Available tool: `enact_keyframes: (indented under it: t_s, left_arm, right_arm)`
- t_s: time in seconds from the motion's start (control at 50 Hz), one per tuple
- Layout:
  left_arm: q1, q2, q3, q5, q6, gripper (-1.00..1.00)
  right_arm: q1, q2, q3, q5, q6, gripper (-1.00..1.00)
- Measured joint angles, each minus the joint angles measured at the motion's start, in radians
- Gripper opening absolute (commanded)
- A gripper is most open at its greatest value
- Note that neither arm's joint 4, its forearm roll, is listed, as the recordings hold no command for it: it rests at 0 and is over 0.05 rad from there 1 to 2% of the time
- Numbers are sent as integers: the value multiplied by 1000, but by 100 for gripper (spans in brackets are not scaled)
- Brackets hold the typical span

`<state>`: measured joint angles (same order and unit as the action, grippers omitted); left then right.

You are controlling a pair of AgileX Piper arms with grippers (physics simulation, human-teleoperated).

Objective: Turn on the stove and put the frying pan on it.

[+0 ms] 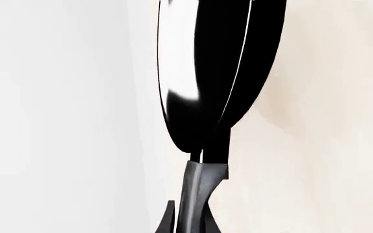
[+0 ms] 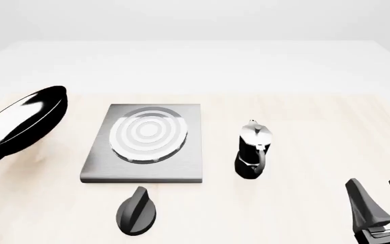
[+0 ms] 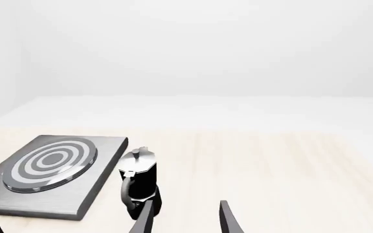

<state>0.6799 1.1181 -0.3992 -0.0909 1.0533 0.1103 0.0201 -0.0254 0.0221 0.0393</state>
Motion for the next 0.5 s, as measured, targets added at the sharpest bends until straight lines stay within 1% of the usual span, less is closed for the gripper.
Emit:
enact_keyframes:
  t_s: [0.22,0.5]
  left_arm:
    - [-49,-53,-13,3,39,-100]
    - [-140,-88,5,-103,111,-100]
  right_arm:
    - [-1,-9,-11,13,3,100]
    - [-8,-15,-24,26,5,100]
